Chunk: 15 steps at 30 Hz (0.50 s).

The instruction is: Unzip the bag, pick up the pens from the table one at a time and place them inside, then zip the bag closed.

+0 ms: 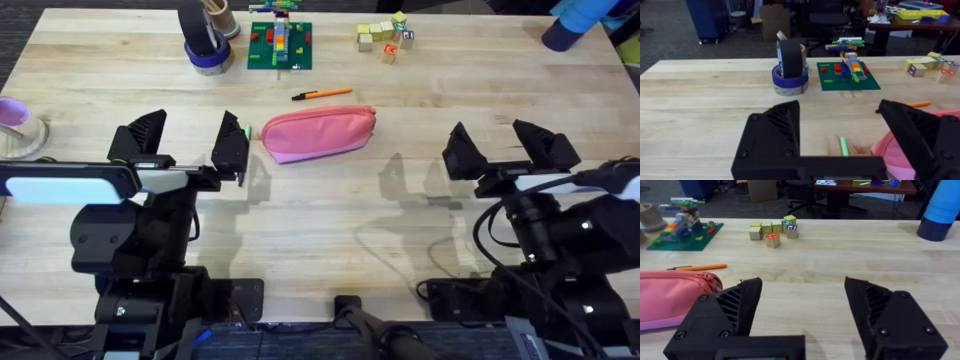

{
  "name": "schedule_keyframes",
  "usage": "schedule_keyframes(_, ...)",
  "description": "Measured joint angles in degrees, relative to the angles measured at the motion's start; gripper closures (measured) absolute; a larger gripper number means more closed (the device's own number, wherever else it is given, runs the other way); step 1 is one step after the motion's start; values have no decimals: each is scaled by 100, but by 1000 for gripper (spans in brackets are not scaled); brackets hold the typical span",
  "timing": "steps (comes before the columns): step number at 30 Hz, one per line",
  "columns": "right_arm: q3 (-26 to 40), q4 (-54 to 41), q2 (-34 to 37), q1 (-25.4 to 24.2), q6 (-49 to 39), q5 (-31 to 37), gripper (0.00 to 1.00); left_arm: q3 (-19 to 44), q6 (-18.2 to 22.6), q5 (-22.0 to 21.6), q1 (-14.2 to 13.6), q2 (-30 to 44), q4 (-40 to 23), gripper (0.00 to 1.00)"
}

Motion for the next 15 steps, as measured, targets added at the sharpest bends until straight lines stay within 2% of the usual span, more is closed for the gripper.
schedule_keyframes(15, 7, 4, 9, 0, -17, 188, 5, 22, 0, 22, 0, -2, -81, 8)
